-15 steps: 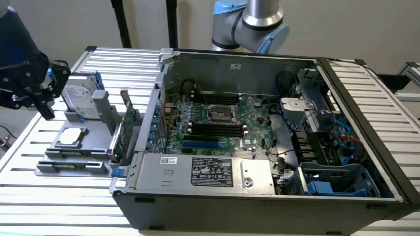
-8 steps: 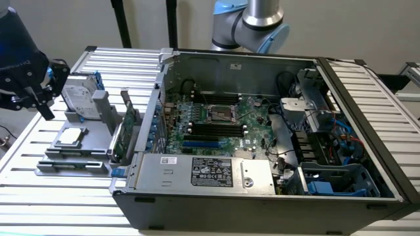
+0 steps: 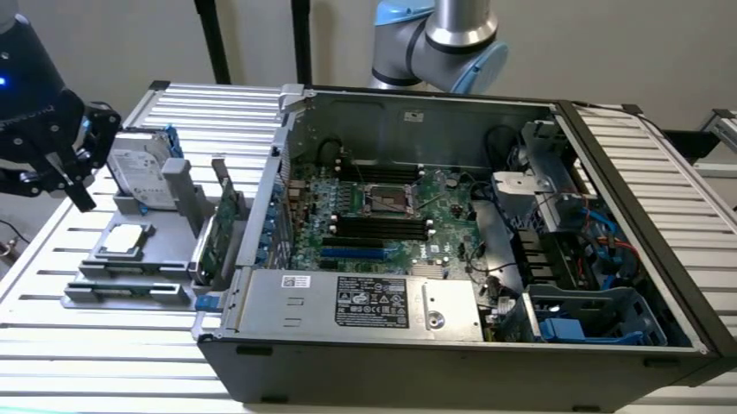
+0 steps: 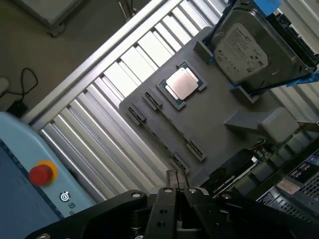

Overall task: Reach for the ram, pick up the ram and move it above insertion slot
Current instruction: 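Pick up the ram and move it above insertion slot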

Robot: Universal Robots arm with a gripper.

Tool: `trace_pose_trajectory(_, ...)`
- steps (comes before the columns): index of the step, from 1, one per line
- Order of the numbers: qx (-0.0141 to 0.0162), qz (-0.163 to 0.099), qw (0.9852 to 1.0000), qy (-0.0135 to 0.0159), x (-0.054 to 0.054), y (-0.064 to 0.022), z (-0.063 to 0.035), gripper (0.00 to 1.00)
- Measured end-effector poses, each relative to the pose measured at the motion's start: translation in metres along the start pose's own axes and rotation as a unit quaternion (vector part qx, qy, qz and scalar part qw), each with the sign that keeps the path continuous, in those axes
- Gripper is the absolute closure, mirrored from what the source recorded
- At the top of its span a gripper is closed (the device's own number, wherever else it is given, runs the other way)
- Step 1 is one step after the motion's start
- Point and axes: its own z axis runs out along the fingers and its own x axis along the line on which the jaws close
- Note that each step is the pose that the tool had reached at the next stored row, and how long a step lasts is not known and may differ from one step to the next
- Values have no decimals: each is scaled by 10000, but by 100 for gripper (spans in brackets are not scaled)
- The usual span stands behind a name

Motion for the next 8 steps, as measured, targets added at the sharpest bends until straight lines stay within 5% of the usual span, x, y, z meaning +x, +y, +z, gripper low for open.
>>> trace_pose_trajectory(8, 1, -726, 9974, 36, 0, 0, 10, 89)
